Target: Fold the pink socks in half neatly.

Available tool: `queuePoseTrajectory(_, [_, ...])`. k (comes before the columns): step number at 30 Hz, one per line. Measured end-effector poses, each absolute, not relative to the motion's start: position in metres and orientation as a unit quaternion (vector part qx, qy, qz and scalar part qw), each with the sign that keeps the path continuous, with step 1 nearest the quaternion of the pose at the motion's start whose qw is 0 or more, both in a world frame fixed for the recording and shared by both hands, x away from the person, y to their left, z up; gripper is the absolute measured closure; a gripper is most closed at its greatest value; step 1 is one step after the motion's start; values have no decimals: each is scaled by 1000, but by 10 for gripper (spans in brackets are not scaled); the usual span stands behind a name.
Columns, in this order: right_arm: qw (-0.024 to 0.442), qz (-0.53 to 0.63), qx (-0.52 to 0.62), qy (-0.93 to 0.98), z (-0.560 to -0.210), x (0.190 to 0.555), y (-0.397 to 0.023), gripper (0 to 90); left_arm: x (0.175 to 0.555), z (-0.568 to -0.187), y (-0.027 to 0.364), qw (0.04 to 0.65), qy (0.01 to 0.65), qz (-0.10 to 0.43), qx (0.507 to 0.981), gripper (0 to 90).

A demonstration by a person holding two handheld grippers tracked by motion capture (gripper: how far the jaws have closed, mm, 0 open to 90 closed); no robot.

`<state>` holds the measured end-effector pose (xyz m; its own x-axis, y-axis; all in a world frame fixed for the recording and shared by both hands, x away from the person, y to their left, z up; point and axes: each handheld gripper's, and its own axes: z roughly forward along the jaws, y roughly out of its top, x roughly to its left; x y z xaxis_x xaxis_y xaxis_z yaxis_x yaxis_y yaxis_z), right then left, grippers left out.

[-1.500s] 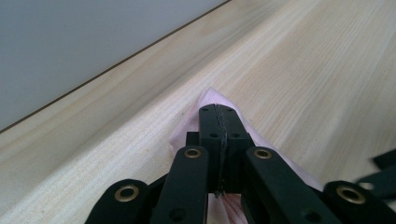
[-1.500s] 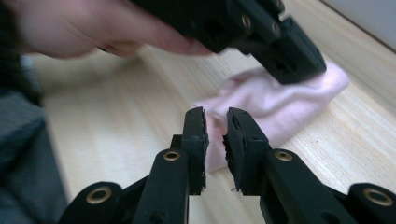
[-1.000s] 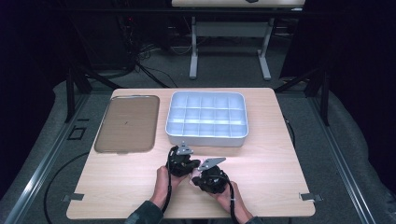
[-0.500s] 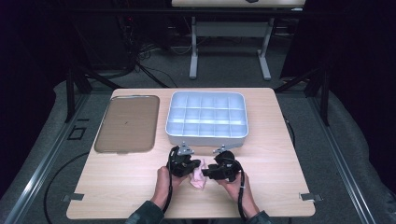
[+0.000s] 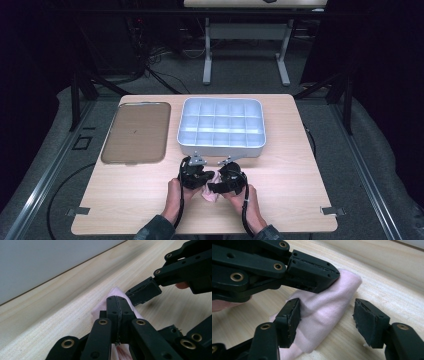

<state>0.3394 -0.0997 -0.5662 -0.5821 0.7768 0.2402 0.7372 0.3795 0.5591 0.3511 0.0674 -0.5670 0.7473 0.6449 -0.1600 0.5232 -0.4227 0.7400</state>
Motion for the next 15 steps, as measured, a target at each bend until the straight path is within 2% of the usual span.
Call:
queuePoseTrajectory(2, [32,321,455,830,-566,340,-98,411,351,-566,69,411,346,77,840,889])
queuePoseTrajectory(4, [28,319,455,831,-566,340,-97,438,351,-565,71,415,347,78,837,839])
queuePoseTrajectory(5, [13,312,449,837,-564,341,-99,446,351,-564,73,417,349,79,835,813])
queuePoseTrajectory(6, [27,321,455,830,-566,341,-96,466,351,-563,75,419,351,82,834,773])
queuePoseTrajectory(15, [2,316,453,834,-565,346,-96,527,344,-559,120,417,401,118,807,467])
